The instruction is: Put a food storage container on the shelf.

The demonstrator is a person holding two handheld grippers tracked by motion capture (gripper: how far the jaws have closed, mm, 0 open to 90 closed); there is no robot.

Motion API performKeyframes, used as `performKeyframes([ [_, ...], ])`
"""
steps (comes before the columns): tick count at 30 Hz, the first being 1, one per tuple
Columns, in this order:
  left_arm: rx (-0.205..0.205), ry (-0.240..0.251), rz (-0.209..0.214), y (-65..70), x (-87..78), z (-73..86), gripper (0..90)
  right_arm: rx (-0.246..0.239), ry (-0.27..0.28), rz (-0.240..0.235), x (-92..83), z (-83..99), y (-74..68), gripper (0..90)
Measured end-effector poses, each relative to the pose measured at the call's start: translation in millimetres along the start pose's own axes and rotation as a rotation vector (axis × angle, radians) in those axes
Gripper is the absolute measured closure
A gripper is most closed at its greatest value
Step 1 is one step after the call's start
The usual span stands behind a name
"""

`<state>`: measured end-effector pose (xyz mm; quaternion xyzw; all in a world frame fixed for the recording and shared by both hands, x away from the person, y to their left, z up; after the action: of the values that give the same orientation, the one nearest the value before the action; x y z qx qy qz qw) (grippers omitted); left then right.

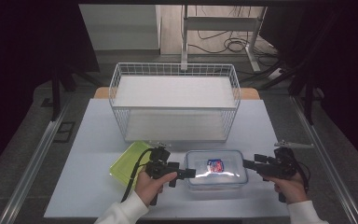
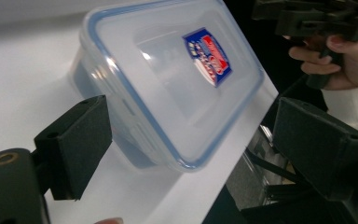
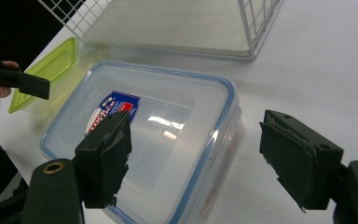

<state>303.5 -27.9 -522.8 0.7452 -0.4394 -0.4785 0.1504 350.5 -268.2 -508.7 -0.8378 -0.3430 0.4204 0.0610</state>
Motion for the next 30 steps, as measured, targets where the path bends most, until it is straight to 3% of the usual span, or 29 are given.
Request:
performKeyframes([
  [11,-0.079,-0.013,0.031,-12.8,15.1,1.2,13.5,0.001,-0.007,0.006,1.7,1.8,1.5,24.9],
  [24,-0.103,-0.053,0.033,-21.8,28.8,6.9,15.2,-0.001,-0.012,0.015,3.1,3.4,4.3,24.9],
  [30,-0.163,-0.056,0.070,-26.3,33.3,8.7,16.9,0.001,-0.015,0.019,2.8,4.1,5.1,24.9],
])
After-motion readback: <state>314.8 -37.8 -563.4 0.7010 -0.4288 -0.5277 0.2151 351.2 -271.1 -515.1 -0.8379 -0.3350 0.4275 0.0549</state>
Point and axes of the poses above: each handheld gripper's, and its own axes: x roughly forward along the jaws, z roughly out of its underside, y roughly to its right, the point moved 10 cm from there along x, roughly forward along the jaws, and after that the axes turned 5 degrees about -y, right-handed, at the moved point
